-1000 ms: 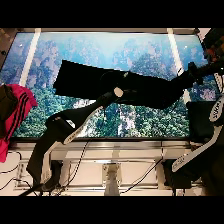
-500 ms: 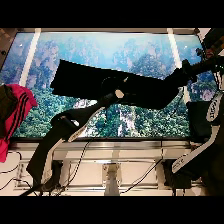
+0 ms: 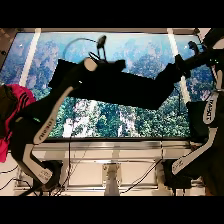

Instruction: Fold the clothes and pants, and hang the long-sleeved shirts on hangers.

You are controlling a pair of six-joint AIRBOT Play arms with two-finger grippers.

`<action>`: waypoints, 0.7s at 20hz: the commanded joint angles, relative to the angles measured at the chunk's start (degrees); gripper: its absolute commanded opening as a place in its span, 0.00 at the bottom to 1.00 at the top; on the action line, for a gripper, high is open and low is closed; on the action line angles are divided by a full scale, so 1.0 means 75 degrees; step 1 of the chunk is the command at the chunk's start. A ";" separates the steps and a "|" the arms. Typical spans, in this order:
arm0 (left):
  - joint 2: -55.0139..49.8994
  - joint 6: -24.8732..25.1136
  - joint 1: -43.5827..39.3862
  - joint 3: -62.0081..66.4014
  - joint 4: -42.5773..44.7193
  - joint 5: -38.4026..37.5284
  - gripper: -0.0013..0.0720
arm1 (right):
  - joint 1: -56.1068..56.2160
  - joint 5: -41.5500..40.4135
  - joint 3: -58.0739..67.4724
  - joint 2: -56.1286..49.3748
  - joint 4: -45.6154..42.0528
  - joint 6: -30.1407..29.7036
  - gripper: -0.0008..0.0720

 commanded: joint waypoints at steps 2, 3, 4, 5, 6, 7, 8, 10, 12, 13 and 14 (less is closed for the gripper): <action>0.1163 -0.0326 0.1565 0.0006 0.1912 -0.1842 0.02 | 0.1571 -0.0399 0.0003 0.0085 -0.0224 0.0615 0.03; 0.1300 -0.0323 0.1795 0.0006 0.1915 -0.2136 0.02 | 0.2011 -0.0650 0.0003 0.0082 -0.0312 0.0787 0.03; 0.1422 -0.0315 0.1988 0.0006 0.1915 -0.2381 0.02 | 0.2416 -0.0883 0.0003 0.0073 -0.0399 0.0979 0.03; 0.1504 -0.0283 0.2113 0.0006 0.1918 -0.2524 0.02 | 0.2847 -0.1174 0.0003 0.0061 -0.0539 0.1207 0.03; 0.1568 -0.0230 0.2197 0.0006 0.1918 -0.2611 0.02 | 0.3220 -0.1478 -0.0009 0.0052 -0.0729 0.1451 0.03; 0.1606 -0.0230 0.2253 0.0006 0.1915 -0.2678 0.02 | 0.3576 -0.1894 -0.0079 0.0050 -0.0927 0.1751 0.03; 0.1629 -0.0230 0.2273 0.0006 0.1915 -0.2748 0.02 | 0.3934 -0.2381 -0.0207 0.0050 -0.1052 0.1988 0.03; 0.1626 -0.0230 0.2270 0.0006 0.1915 -0.2871 0.03 | 0.4567 -0.3523 -0.0425 0.0015 -0.1230 0.1993 0.33; 0.1626 -0.0236 0.2270 0.0006 0.1886 -0.2926 0.03 | 0.5015 -0.4334 -0.0405 0.0012 -0.1746 0.2057 0.69; 0.1629 -0.0236 0.2270 0.0006 0.1886 -0.2987 0.03 | 0.5056 -0.4380 -0.0329 0.0012 -0.1792 0.2107 0.69; 0.1629 -0.0236 0.2270 0.0006 0.1886 -0.3080 0.03 | 0.5027 -0.4226 -0.0233 0.0015 -0.1792 0.2145 0.69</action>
